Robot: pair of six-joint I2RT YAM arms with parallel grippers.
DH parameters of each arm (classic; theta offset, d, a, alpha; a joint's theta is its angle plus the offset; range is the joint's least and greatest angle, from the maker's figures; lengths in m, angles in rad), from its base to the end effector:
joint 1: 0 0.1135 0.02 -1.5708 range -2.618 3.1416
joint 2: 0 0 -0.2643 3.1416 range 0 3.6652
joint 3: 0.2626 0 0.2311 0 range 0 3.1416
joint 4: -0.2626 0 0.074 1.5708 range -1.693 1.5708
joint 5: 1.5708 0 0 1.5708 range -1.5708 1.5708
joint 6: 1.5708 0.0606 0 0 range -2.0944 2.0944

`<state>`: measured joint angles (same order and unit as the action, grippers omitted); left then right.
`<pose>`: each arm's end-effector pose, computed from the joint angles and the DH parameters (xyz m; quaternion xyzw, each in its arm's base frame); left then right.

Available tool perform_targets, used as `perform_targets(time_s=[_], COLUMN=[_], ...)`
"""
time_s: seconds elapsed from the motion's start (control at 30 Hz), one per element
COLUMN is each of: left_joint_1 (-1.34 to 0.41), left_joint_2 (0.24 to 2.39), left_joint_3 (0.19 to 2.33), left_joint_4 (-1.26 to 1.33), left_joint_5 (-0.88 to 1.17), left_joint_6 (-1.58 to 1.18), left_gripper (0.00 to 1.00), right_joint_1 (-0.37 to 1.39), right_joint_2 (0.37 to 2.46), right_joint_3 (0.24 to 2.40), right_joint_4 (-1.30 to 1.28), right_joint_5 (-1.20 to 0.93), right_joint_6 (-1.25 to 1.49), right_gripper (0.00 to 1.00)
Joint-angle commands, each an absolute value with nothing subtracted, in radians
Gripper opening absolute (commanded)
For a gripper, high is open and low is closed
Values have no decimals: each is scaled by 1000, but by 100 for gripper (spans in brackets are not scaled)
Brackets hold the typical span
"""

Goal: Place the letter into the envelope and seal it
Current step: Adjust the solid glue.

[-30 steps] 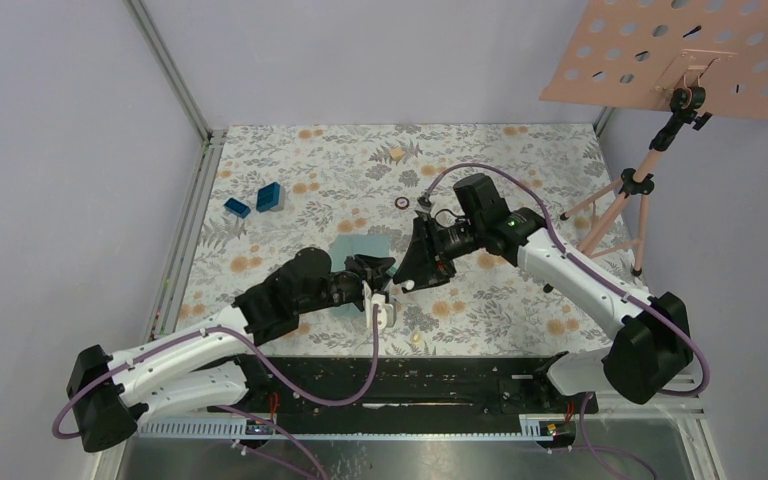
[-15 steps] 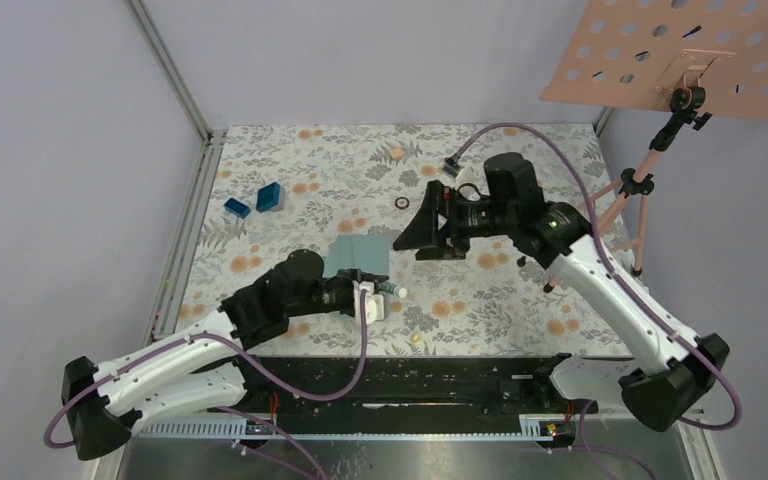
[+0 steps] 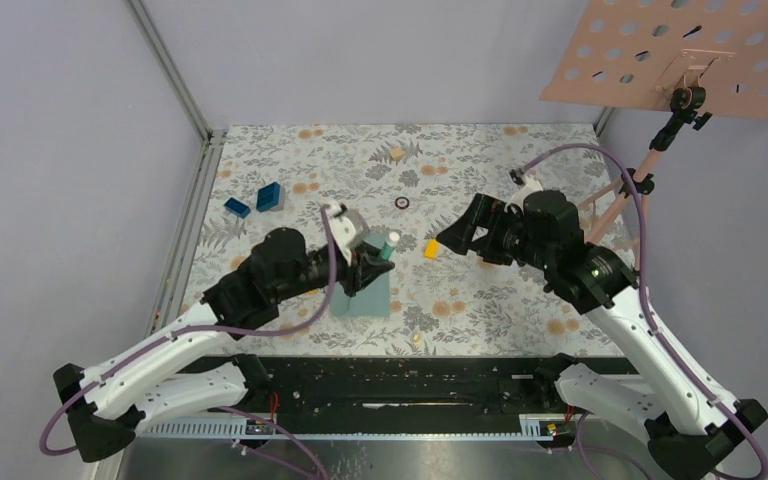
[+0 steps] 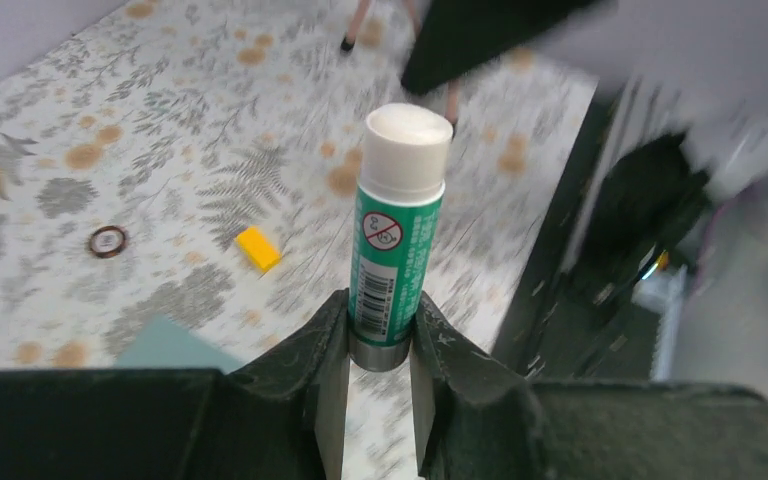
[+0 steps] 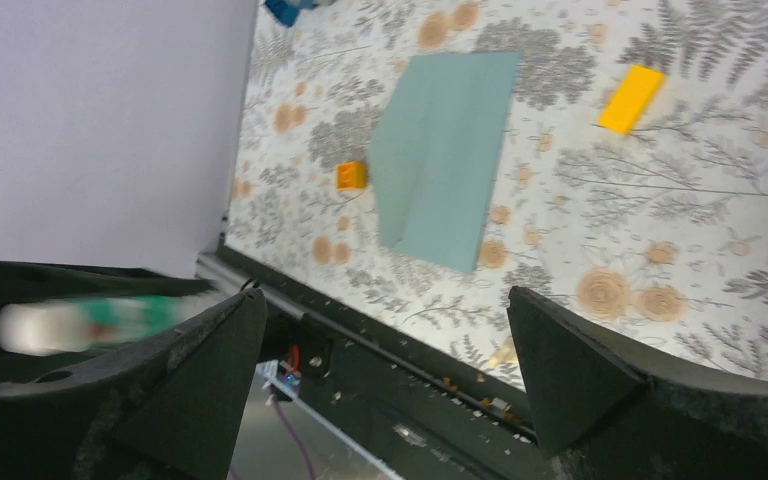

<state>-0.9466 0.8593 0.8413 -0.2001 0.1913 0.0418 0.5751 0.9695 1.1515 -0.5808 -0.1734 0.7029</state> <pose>0.1087 -0.1706 0.3408 0.4209 0.6551 -0.3394 0.5278 0.1641 0.1188 0.3789 0.0052 0.8314 0.3865 0.3992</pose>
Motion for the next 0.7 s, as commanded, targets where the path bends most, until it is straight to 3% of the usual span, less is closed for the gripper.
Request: perform_targets(time_s=[0.0, 0.2, 0.33, 0.67], left_joint_1=[-855, -679, -676, -676], left_joint_2=[869, 971, 994, 1010], left_joint_3=[941, 900, 868, 861], left_joint_4=[-97, 177, 268, 300], left_joint_5=[252, 613, 667, 722], left_joint_6=[-391, -801, -873, -909], left_gripper=[0, 0, 0, 0], right_joint_1=[572, 572, 599, 658], right_joint_2=[843, 784, 850, 974], right_joint_3=[980, 870, 915, 1016], right_joint_4=[-380, -72, -11, 114], right_joint_5=[5, -285, -401, -425], right_joint_6=[754, 732, 718, 698], right_gripper=[97, 97, 95, 93])
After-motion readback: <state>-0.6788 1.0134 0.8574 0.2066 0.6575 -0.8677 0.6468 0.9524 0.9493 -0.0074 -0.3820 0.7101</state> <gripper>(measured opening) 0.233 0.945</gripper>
